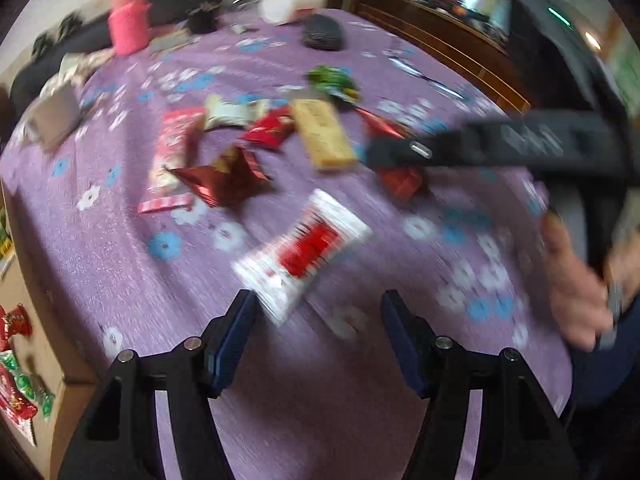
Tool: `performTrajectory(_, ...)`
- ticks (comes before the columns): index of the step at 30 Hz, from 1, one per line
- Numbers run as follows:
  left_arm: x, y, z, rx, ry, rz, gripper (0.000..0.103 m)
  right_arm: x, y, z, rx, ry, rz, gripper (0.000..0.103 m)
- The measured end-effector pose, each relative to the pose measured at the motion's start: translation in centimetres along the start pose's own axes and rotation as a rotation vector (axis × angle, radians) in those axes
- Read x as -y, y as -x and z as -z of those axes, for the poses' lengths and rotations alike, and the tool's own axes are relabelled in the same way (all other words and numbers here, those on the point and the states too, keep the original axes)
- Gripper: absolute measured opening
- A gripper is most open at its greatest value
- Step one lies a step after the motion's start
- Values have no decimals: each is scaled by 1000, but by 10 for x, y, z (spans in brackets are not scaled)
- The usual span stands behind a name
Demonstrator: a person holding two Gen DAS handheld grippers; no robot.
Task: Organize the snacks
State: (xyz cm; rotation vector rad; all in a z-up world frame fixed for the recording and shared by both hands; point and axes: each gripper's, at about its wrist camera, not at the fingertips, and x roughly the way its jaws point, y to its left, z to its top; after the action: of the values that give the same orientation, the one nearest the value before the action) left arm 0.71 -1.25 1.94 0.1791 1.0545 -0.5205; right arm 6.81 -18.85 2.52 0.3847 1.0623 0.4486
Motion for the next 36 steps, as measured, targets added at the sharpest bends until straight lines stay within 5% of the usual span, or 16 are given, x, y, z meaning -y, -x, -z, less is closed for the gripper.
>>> performTrajectory(4,9,10,-5,68,-71,-104,65,0,-1,0,-2,0,2,39)
performTrajectory(9,7,-9,-19,66,-85,-142,65,2,-2,0,-4,-6,5,39)
performTrajectory(11,7,-20,-19,51,-93,-146,58,1,-2,0,-7,-2,4,40)
performTrajectory(13,5,-17,-16,72,-76,-125,30,-1,-3,0,-7,8,5,40)
performTrajectory(14,5,-16,-15,80,-67,-128,27,-3,-3,0,-8,14,6,40)
performTrajectory(26,-29,4,-18,213,127,-94,21,-21,-10,5,7,97,15,40)
performTrajectory(36,-60,17,-19,305,252,-209,21,-46,-19,16,37,238,87,40)
